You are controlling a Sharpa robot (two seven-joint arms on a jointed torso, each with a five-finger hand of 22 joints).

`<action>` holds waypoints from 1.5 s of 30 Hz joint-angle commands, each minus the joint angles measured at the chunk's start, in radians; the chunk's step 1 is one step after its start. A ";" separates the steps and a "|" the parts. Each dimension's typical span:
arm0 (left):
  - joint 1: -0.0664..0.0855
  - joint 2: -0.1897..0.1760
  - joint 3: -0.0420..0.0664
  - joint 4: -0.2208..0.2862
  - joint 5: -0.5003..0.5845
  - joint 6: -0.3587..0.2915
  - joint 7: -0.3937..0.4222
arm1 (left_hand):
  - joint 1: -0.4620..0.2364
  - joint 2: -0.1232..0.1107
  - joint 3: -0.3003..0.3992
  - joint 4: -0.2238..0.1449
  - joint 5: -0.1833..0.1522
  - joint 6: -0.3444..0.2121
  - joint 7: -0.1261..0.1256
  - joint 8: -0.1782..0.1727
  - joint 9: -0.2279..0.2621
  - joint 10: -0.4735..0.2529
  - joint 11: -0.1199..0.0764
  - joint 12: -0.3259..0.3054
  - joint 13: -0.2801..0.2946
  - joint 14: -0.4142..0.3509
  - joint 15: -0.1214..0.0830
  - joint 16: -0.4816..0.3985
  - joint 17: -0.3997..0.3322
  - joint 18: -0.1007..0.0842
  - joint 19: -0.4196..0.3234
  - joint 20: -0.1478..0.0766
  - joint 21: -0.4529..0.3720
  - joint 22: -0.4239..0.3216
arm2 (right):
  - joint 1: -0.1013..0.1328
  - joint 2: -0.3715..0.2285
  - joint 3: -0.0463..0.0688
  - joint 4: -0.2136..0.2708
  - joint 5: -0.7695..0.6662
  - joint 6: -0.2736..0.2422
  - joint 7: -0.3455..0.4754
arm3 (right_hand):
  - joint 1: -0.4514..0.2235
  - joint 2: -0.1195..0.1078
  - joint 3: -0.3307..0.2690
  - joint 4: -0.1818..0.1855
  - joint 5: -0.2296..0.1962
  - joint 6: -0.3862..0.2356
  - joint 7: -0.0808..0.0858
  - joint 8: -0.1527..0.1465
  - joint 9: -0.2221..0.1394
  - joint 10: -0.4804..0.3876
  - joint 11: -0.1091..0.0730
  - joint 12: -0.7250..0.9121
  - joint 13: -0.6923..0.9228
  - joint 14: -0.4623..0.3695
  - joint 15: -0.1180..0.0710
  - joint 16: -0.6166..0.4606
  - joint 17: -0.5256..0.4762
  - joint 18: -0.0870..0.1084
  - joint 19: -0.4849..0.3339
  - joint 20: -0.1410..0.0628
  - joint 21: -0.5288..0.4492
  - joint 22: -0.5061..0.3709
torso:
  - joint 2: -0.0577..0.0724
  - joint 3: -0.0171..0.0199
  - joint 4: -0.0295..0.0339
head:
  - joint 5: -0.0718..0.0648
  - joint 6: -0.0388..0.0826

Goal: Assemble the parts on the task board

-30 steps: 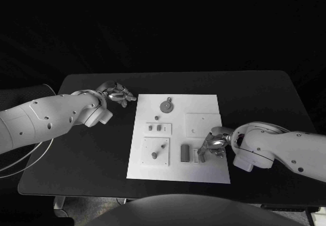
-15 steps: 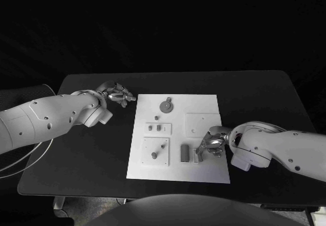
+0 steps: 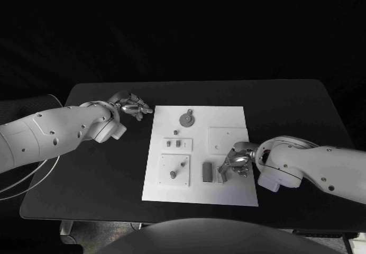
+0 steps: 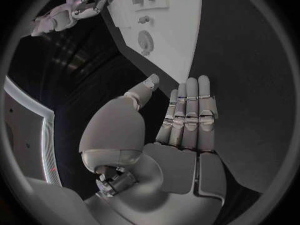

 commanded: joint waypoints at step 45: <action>0.001 0.001 0.000 0.003 -0.002 0.007 0.001 | -0.005 -0.005 0.002 0.008 0.001 -0.011 -0.001 0.004 -0.002 -0.005 0.003 -0.006 0.001 0.009 0.000 -0.008 0.004 0.014 0.006 0.000 -0.007 0.003 | -0.003 -0.012 0.000 -0.006 0.006 -0.001 0.063 | -0.074 -0.038 -0.003 0.095 -0.161 -0.048 0.020 -0.009 -0.031 -0.040 0.018 0.001 0.000 -0.044 -0.034 -0.014 -0.033 0.014 -0.014 -0.001 -0.010 0.007 | 0.000 0.0016 -0.0002 | 0.004 0.000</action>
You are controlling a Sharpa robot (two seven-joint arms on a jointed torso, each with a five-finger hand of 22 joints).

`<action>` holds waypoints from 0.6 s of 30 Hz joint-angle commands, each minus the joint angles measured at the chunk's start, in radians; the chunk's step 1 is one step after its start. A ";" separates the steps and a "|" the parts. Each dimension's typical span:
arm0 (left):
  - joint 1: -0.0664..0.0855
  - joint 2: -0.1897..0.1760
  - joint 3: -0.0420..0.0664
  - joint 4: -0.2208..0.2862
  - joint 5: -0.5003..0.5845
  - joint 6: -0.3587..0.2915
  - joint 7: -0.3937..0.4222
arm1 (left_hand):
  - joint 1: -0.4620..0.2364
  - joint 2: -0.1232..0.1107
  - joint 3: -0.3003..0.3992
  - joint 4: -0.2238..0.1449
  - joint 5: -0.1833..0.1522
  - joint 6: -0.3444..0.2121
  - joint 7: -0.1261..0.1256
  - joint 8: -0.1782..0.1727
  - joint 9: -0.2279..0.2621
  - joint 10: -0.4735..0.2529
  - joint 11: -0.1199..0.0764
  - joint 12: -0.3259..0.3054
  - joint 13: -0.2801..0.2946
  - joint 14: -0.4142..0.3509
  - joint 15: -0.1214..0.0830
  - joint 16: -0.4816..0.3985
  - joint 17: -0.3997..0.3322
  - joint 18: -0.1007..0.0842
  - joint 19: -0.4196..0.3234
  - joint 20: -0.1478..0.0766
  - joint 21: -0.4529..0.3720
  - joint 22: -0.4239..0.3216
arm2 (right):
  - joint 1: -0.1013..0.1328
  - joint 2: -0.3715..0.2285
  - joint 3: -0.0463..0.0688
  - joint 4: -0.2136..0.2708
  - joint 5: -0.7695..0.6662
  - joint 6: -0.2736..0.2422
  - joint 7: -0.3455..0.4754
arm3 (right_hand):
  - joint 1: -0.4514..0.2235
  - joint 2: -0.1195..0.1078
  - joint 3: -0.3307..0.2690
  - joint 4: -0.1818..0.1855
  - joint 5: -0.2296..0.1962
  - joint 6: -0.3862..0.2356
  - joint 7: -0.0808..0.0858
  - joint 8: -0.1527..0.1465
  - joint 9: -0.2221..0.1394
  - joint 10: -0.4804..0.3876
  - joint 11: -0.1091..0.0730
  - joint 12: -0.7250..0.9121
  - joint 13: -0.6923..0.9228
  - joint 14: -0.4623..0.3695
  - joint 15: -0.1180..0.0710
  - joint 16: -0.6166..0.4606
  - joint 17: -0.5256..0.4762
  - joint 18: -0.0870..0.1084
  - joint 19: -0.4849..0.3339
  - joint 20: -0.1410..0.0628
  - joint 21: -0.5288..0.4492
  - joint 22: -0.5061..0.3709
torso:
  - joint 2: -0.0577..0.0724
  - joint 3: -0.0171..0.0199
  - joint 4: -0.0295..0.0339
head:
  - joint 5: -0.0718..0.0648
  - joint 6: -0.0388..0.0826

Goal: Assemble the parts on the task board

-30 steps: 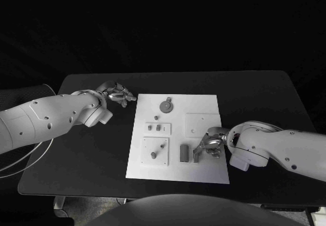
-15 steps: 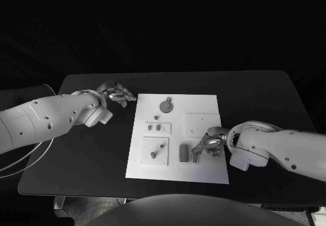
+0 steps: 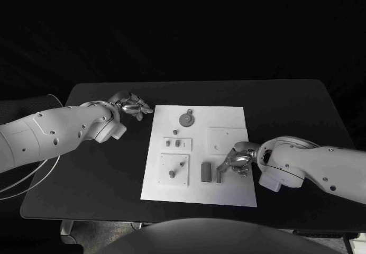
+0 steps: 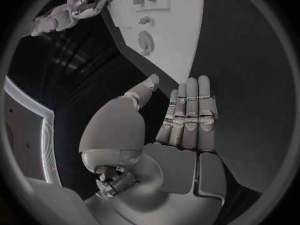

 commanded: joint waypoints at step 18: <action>0.001 0.002 0.000 0.003 -0.002 0.006 0.003 | -0.004 -0.004 -0.001 0.005 0.001 -0.005 0.000 0.004 -0.002 -0.006 0.004 -0.006 0.001 0.010 0.000 -0.005 0.003 0.014 0.008 -0.001 -0.007 0.002 | -0.001 0.005 0.000 -0.005 0.007 0.006 0.037 | -0.007 0.046 0.004 -0.025 0.014 0.015 -0.009 0.016 0.001 0.004 -0.009 0.010 -0.005 0.011 0.000 0.004 -0.001 0.008 -0.003 -0.004 0.005 0.007 | 0.000 0.0004 0.0000 | -0.001 0.000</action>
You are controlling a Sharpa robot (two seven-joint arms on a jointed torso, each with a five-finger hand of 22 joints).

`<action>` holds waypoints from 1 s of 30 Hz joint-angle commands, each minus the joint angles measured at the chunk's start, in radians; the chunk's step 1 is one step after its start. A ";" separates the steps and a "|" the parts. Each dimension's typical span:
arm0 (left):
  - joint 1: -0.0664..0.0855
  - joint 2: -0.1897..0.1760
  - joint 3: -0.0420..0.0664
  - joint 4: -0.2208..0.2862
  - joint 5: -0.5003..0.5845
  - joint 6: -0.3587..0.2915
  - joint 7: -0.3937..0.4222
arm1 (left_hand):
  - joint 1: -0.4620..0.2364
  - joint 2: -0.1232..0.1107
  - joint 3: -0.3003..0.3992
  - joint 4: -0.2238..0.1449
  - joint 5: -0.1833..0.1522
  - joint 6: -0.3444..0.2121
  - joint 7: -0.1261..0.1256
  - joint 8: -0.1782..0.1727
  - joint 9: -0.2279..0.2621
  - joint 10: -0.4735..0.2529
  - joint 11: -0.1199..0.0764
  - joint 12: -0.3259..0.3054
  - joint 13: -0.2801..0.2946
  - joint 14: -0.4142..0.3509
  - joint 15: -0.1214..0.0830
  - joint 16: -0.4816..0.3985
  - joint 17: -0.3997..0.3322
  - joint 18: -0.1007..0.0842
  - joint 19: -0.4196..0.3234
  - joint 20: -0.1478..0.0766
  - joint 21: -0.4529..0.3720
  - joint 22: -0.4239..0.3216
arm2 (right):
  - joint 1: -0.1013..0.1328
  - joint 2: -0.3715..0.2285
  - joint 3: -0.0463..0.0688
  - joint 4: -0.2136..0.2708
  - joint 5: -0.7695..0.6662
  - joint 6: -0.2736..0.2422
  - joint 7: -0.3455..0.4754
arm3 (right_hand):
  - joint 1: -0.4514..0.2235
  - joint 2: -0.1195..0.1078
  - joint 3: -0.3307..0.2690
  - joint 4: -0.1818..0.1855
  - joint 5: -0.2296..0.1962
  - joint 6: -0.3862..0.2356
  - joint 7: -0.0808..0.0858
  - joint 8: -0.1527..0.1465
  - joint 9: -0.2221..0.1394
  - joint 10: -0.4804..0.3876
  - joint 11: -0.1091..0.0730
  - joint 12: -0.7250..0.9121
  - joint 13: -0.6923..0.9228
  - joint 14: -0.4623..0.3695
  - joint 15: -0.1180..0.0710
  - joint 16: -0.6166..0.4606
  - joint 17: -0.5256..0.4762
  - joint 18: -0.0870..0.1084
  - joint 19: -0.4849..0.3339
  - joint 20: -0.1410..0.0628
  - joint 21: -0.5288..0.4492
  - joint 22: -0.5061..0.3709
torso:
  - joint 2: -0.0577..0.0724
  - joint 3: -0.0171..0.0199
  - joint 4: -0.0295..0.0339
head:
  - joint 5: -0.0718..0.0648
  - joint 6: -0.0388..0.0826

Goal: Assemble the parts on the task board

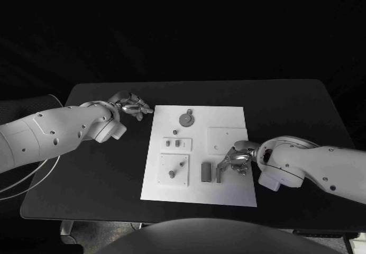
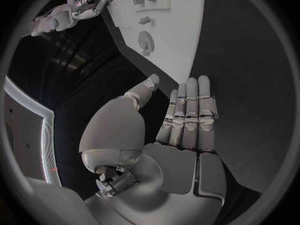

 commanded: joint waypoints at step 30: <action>0.001 0.000 0.000 0.003 -0.003 0.008 0.003 | -0.003 -0.005 -0.001 0.005 0.001 -0.005 0.000 0.005 -0.001 -0.006 0.004 -0.007 0.002 0.010 0.000 -0.006 0.003 0.014 0.008 -0.002 -0.004 0.002 | -0.009 0.028 0.000 -0.009 -0.080 0.035 0.013 | 0.110 0.049 0.016 -0.086 0.078 0.027 -0.011 0.031 0.006 0.013 -0.015 0.010 -0.006 0.020 0.013 0.013 0.011 0.009 -0.003 -0.003 0.013 0.012 | 0.000 -0.0004 -0.0001 | 0.001 0.000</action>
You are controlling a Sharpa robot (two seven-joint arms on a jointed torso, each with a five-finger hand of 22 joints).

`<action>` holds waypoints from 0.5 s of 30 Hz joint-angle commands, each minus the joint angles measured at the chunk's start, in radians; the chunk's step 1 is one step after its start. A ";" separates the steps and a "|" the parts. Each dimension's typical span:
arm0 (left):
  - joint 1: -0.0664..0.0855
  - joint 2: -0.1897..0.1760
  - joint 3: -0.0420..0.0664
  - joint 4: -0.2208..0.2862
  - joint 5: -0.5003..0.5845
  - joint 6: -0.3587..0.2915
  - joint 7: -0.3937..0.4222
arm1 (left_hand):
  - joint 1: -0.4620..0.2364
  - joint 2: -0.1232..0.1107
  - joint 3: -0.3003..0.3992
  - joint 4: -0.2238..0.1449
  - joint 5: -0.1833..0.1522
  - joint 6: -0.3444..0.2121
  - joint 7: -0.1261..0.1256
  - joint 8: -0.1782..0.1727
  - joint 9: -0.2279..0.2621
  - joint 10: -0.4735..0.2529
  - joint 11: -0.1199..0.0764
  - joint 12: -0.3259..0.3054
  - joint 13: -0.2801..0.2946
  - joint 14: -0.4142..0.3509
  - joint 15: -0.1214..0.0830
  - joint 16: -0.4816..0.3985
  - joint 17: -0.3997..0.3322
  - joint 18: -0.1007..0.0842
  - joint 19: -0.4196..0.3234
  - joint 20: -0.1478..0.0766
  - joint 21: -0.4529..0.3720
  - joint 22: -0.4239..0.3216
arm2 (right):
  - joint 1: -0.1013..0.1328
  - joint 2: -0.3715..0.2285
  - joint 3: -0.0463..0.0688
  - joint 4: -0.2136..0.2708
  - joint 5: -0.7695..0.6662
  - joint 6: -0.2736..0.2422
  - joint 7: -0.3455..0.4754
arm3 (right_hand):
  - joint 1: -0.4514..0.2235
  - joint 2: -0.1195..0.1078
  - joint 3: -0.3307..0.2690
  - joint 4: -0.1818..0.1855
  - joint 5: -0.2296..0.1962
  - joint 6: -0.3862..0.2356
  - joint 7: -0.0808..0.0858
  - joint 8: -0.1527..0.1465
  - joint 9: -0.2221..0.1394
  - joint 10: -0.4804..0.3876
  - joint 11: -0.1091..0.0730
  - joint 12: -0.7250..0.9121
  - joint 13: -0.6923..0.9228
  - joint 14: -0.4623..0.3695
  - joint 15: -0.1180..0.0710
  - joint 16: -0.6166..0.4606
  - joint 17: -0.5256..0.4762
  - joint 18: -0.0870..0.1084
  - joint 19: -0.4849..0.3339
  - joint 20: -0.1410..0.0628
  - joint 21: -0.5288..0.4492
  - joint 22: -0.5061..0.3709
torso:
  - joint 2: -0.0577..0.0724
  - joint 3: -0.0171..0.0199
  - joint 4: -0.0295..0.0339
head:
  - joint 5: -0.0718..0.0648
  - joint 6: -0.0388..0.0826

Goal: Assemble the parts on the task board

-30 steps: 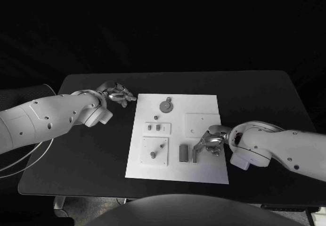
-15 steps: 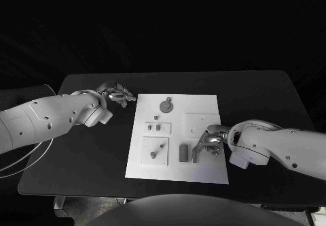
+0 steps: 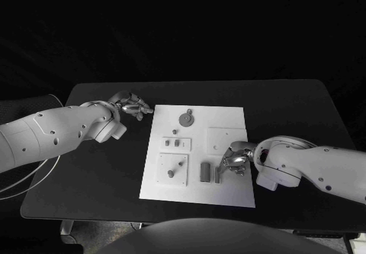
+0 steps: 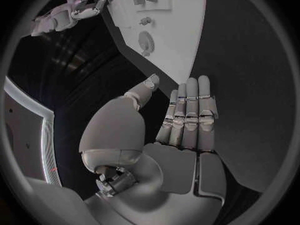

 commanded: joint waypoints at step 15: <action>0.001 0.000 0.000 0.002 -0.003 0.008 0.003 | -0.004 -0.005 -0.001 0.006 0.001 -0.005 0.000 0.005 -0.002 -0.004 0.005 -0.007 0.002 0.010 0.000 -0.007 0.002 0.014 0.008 -0.001 -0.005 0.001 | -0.005 -0.002 -0.003 0.005 -0.041 -0.023 0.010 | -0.049 -0.064 -0.032 0.031 0.009 0.012 -0.003 0.009 -0.003 0.010 -0.006 0.008 -0.004 0.021 0.004 0.007 0.009 0.016 0.007 0.001 0.007 0.008 | 0.000 -0.0004 0.0001 | 0.000 0.000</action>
